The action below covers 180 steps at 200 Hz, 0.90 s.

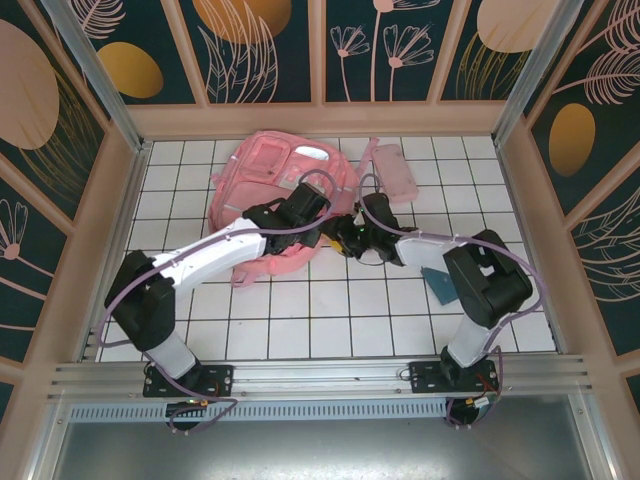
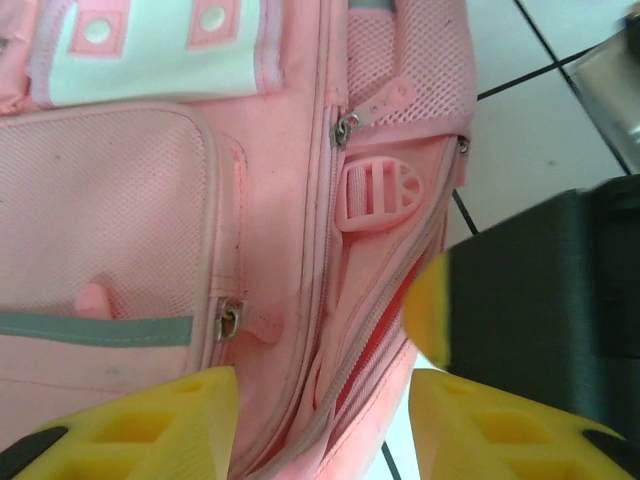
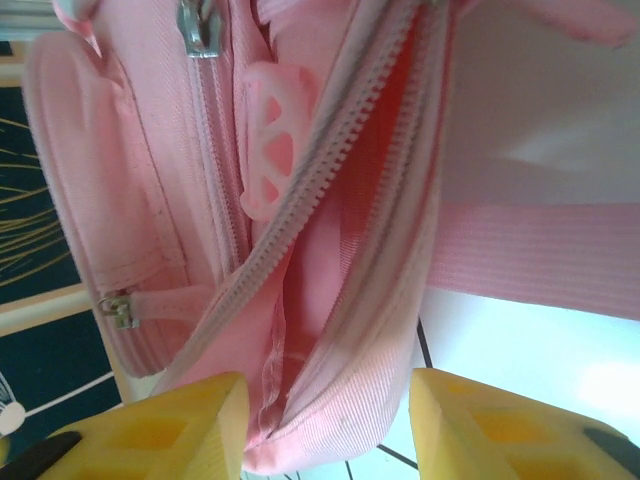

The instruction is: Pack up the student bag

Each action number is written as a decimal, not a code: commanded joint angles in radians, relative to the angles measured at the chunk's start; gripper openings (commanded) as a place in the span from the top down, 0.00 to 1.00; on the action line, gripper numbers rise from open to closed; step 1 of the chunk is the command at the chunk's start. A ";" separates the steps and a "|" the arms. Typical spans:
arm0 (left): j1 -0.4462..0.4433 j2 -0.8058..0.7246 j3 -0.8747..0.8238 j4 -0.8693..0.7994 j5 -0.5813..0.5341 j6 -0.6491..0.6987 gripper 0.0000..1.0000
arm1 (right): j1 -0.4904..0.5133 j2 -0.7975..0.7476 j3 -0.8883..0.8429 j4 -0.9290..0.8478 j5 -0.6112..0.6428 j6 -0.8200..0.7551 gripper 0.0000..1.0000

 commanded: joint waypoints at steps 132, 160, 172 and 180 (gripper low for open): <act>0.053 0.142 -0.079 -0.130 -0.191 0.099 0.49 | 0.068 0.125 0.130 -0.249 0.045 0.044 0.70; 0.054 0.177 -0.076 -0.118 -0.241 0.072 0.57 | 0.068 0.092 0.091 -0.231 0.017 0.003 0.87; 0.055 0.184 -0.072 -0.112 -0.276 0.059 0.61 | 0.068 0.066 0.066 -0.216 0.007 -0.011 0.91; 0.055 0.190 -0.067 -0.109 -0.287 0.053 0.63 | 0.068 0.045 0.050 -0.215 0.005 -0.021 0.94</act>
